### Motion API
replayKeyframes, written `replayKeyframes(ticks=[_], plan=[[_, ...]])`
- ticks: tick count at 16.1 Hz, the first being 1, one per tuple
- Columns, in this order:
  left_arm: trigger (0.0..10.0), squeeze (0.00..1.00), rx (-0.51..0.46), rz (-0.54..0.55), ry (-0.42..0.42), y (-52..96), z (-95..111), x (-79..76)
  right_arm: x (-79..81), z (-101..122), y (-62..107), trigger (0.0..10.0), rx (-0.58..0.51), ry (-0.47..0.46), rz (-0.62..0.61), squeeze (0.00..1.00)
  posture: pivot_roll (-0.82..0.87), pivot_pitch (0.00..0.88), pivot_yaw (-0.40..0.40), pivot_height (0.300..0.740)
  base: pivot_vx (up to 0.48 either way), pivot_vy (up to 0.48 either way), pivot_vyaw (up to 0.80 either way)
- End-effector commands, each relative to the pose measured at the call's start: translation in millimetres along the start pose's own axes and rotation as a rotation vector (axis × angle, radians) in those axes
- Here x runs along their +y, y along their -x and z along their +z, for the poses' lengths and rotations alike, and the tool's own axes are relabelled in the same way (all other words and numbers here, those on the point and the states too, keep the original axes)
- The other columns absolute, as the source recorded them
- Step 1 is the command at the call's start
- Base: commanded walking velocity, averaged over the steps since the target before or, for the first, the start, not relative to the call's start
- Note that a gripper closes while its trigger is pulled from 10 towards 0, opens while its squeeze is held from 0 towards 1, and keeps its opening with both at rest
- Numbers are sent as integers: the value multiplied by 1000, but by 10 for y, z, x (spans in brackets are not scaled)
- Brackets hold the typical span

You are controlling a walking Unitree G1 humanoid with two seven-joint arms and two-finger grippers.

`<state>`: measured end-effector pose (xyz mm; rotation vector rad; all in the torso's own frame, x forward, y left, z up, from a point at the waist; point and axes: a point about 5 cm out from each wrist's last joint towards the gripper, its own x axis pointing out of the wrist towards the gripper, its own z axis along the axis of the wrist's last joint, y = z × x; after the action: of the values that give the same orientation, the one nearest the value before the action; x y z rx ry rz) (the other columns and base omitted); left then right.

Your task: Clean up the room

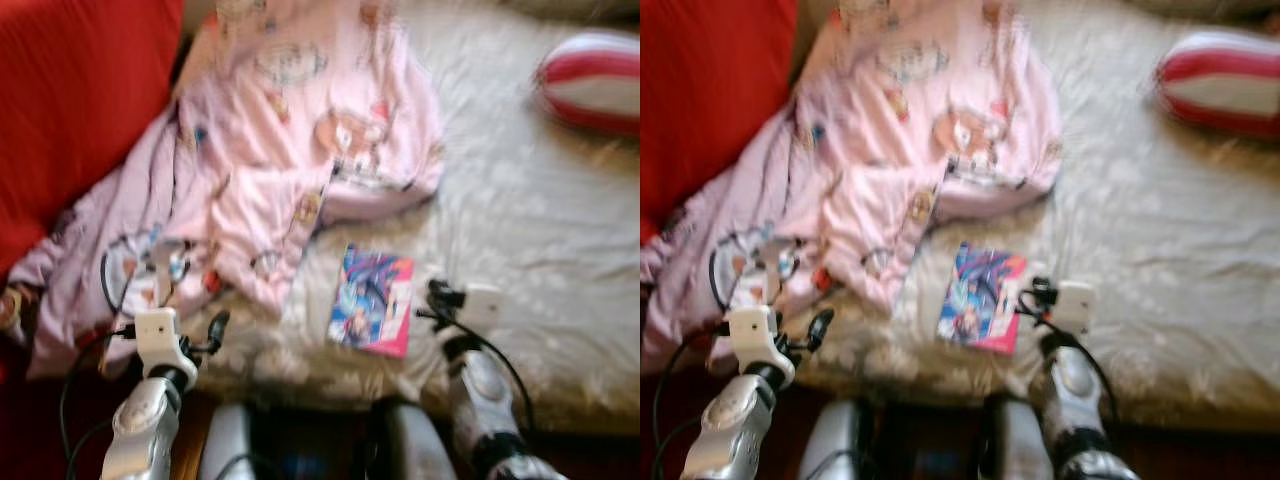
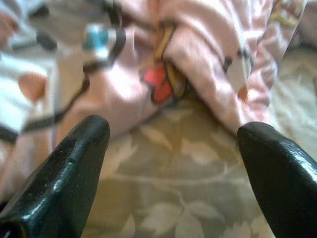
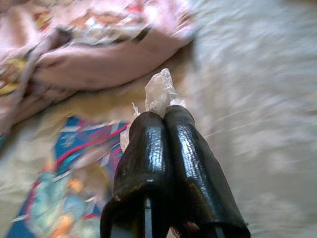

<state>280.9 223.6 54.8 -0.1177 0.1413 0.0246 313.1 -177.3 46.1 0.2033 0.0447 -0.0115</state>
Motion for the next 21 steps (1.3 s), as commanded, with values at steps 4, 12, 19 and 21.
replayKeyframes(ticks=[4, 12, 19, 21], plan=[[10000, 0, 57, -10, 3, -90, -161, 8, -233, -255, 217, 10000, 126, 30, -85, 0, 29, 21, -50, 680, 0, 0, 0], [10000, 0, 312, 25, 42, -21, -620, 27, -517, -951, 849, 10000, 594, 78, -256, 0, 13, 0, -34, 740, 0, 0, 0], [10000, 0, 584, 113, 59, 479, -1205, 66, -415, -1211, 1143, 10000, 740, 77, -242, 0, 32, 0, -58, 740, 0, 0, 0], [10000, 0, 596, 128, 65, 516, -1240, 65, -397, -1231, 1164, 10000, 755, 88, -221, 0, 22, 0, -52, 740, 0, 0, 0]])
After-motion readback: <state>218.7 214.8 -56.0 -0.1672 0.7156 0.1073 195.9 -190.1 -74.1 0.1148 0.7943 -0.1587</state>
